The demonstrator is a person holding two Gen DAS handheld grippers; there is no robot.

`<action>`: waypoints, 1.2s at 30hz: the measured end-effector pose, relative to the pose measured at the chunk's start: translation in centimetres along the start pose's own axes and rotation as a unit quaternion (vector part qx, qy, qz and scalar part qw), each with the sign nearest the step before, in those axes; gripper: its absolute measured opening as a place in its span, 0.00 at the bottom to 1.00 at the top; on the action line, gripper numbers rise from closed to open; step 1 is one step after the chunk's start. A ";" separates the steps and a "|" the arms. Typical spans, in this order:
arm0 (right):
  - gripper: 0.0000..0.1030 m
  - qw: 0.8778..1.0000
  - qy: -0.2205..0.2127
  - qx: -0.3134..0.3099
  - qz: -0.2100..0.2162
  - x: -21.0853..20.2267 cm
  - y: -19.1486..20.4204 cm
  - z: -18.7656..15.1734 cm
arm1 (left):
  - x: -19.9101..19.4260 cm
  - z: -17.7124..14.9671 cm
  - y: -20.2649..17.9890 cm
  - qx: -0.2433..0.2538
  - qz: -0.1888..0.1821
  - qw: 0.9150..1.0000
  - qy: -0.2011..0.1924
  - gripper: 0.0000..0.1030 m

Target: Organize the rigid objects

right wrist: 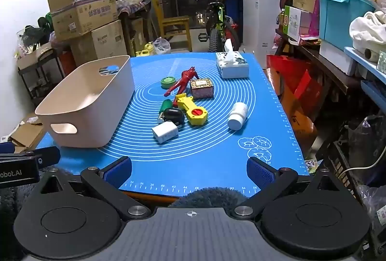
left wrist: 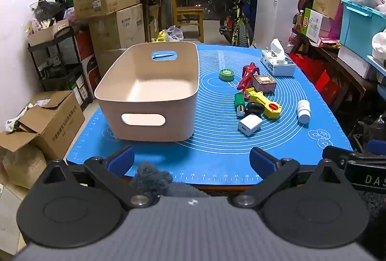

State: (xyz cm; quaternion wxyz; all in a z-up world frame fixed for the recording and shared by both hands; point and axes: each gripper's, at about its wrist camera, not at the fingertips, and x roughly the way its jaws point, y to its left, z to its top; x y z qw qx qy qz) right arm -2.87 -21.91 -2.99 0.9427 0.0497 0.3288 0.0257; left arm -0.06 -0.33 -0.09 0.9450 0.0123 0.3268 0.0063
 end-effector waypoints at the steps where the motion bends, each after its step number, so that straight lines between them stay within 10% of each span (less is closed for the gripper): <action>1: 0.98 1.000 -0.001 0.000 0.000 0.0 0.0 0.0 | 0.0 0.0 0.0 0.000 0.000 1.000 0.000 0.98; 36: 0.98 1.000 0.000 0.009 0.000 -0.2 -0.4 0.1 | 0.2 -0.4 -0.7 0.003 0.000 1.000 0.003 0.98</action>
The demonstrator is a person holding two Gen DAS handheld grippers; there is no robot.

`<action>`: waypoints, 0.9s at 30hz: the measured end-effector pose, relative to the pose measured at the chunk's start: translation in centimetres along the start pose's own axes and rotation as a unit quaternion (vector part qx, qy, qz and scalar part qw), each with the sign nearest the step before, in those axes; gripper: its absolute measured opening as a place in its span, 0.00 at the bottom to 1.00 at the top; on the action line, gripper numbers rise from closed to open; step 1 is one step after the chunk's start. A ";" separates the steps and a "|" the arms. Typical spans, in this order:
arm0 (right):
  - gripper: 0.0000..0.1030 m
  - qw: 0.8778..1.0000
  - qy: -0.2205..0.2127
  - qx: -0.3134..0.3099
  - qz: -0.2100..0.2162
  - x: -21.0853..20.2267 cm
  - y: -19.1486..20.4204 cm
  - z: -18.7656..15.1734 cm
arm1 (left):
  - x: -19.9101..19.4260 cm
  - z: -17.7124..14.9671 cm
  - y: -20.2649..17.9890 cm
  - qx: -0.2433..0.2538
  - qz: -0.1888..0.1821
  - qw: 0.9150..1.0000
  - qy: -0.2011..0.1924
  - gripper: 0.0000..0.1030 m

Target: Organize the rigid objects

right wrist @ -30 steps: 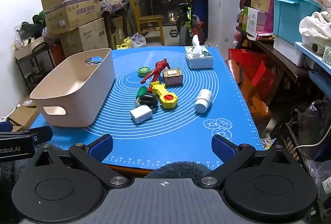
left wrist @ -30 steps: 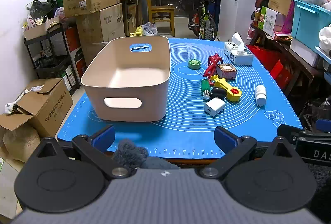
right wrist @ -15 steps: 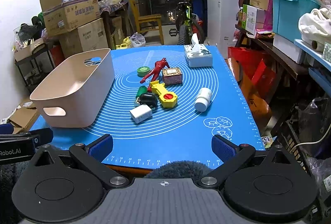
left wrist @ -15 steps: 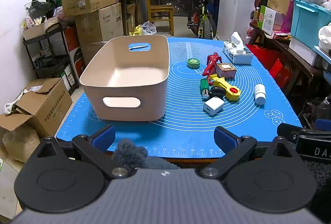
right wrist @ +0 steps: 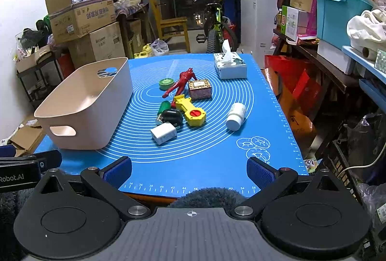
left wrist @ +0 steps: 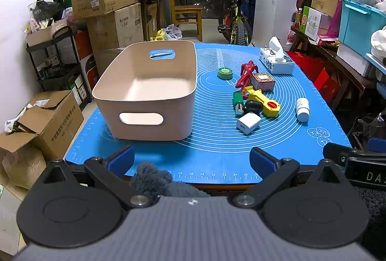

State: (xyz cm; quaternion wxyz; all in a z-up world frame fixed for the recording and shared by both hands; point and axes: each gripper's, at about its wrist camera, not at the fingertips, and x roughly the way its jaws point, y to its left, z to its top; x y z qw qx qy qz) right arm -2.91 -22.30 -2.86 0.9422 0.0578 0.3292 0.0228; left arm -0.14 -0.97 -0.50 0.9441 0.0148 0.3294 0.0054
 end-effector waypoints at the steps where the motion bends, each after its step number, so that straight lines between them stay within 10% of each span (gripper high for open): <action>1: 0.98 1.000 0.000 0.000 0.000 0.0 0.0 0.0 | 0.0 0.0 0.1 0.000 0.000 1.000 0.000 0.98; 27: 0.98 1.000 -0.004 0.001 -0.001 -0.2 -0.1 0.2 | 0.3 -0.1 -0.1 0.004 -0.001 1.000 0.002 0.98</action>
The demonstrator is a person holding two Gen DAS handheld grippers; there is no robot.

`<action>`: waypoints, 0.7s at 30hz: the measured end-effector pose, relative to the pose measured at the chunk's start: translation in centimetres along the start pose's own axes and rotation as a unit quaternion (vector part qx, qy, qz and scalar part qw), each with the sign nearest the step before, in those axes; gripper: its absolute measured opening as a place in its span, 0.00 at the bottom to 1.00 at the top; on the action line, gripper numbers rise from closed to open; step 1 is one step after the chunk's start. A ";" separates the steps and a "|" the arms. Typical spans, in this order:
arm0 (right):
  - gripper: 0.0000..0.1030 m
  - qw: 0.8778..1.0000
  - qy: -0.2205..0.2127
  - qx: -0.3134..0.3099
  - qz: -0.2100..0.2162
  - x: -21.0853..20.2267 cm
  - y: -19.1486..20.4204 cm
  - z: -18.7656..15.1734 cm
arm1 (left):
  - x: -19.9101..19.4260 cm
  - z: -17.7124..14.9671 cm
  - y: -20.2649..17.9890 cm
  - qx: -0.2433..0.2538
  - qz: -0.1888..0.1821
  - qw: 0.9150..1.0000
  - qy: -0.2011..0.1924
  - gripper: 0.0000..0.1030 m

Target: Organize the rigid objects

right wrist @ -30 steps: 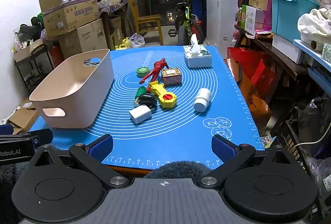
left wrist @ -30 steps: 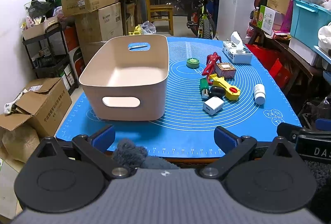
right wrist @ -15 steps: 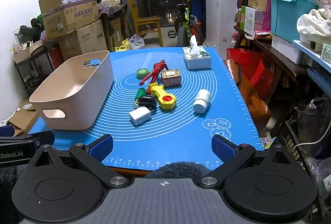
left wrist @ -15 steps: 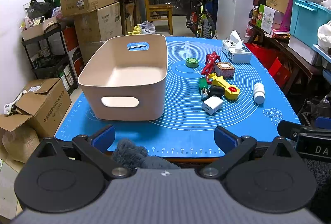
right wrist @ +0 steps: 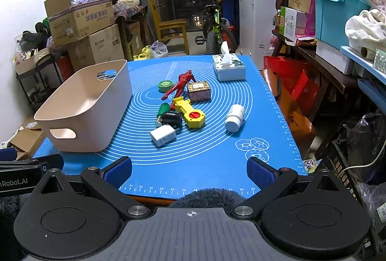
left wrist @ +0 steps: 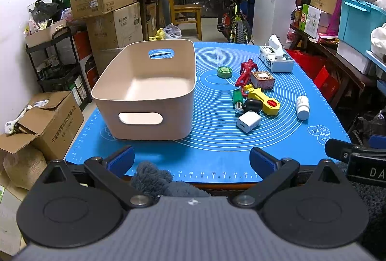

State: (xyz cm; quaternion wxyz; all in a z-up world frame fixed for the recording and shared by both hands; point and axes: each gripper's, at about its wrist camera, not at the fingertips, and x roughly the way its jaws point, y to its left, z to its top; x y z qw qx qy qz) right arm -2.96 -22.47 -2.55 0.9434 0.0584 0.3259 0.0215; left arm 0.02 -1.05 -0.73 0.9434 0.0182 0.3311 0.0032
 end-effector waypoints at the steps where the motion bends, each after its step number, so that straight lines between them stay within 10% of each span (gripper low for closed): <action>1: 0.98 1.000 0.000 0.000 -0.001 0.0 0.0 0.0 | 0.0 0.0 0.0 0.000 0.000 1.000 0.000 0.98; 21: 0.98 0.999 -0.035 0.006 0.001 -0.9 -0.3 2.4 | -0.3 2.7 2.4 -0.011 0.015 1.000 -0.001 0.98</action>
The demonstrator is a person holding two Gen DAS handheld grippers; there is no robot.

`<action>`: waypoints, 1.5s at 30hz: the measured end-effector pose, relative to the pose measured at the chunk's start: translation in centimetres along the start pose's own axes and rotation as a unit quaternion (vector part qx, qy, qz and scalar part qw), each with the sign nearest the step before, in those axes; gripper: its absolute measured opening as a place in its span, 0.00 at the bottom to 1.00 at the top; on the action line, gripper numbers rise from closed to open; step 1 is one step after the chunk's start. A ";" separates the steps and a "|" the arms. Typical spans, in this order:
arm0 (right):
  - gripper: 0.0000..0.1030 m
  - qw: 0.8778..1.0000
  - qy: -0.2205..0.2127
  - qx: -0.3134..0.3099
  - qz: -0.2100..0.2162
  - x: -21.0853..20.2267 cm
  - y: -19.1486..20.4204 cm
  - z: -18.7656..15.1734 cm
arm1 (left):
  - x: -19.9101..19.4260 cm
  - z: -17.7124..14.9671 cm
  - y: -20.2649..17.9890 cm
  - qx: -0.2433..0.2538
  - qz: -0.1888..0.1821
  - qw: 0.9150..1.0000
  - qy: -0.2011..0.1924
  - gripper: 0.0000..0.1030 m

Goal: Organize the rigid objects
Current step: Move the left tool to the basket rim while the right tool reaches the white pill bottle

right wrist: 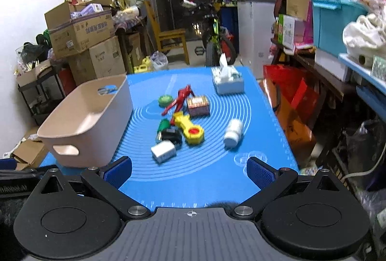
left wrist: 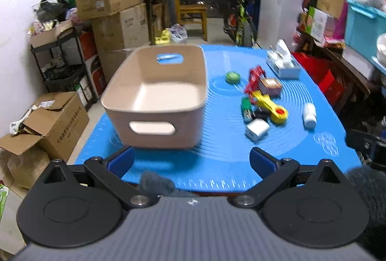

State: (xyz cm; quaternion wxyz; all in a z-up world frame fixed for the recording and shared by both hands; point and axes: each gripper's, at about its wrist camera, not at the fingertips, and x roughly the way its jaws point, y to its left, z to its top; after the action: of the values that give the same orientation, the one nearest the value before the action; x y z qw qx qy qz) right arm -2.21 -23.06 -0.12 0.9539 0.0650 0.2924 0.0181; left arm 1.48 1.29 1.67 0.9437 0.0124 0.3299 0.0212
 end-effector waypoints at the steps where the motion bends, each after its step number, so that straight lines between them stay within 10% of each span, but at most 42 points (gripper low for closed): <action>1: 0.98 1.000 -0.005 0.000 0.000 0.1 0.0 0.5 | 0.1 0.6 0.4 -0.005 0.007 1.000 -0.004 0.98; 20: 0.97 0.999 0.003 0.021 -0.032 11.2 -1.3 7.5 | 8.7 10.0 10.5 -0.045 0.065 0.997 0.018 0.96; 45: 0.84 0.977 0.148 0.065 -0.136 28.0 -5.3 5.3 | 21.0 9.3 16.6 -0.074 0.045 0.978 0.188 0.50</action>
State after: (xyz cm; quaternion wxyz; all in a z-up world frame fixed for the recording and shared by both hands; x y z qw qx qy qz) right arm 23.90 -26.89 -12.02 0.8873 0.0837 0.4371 -0.1213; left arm 23.16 18.83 -3.54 0.8614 -0.0471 0.4977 0.0900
